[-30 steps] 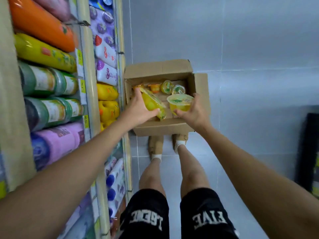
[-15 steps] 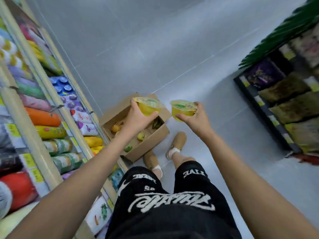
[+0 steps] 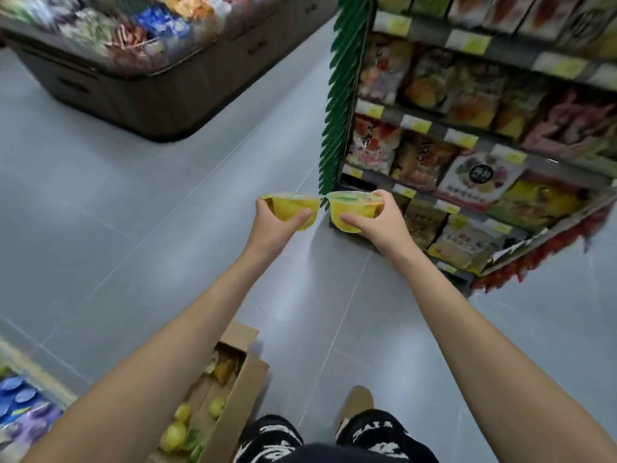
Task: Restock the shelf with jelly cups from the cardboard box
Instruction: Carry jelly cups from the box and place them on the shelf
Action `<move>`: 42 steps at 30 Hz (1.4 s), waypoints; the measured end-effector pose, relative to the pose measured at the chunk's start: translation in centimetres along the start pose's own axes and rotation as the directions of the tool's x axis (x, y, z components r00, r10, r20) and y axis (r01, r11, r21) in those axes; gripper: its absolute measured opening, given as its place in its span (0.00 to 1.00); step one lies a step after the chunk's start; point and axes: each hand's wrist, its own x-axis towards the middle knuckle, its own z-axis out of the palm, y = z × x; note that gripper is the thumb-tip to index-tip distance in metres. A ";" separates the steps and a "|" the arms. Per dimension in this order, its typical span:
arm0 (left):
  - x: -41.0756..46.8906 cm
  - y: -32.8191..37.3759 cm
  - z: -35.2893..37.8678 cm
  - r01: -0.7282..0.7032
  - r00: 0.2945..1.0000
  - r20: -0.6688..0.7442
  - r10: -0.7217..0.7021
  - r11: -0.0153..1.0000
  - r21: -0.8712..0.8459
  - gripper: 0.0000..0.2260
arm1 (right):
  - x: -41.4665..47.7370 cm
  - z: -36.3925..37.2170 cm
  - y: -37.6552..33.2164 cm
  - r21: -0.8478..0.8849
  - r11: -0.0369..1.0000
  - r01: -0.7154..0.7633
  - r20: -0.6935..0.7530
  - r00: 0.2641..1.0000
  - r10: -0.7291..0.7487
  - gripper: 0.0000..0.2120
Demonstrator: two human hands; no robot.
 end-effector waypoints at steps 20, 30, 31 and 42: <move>9.7 29.1 21.6 -0.421 0.906 -0.001 0.423 0.901 -0.107 0.38 | 12.5 -30.3 -17.7 -0.105 0.899 0.424 -0.295 0.850 -0.436 0.29; 19.1 41.6 23.9 -0.604 0.797 -0.052 0.602 0.792 -0.092 0.45 | 21.3 -34.9 -25.9 -0.190 0.836 0.516 -0.355 0.758 -0.548 0.39; 20.2 42.9 24.0 -0.621 0.784 -0.055 0.618 0.780 -0.084 0.44 | 22.3 -35.1 -27.1 -0.198 0.828 0.525 -0.357 0.748 -0.560 0.41; 31.4 53.4 26.0 -0.765 0.643 -0.033 0.765 0.643 -0.013 0.36 | 32.8 -36.9 -36.7 -0.203 0.748 0.632 -0.433 0.627 -0.647 0.27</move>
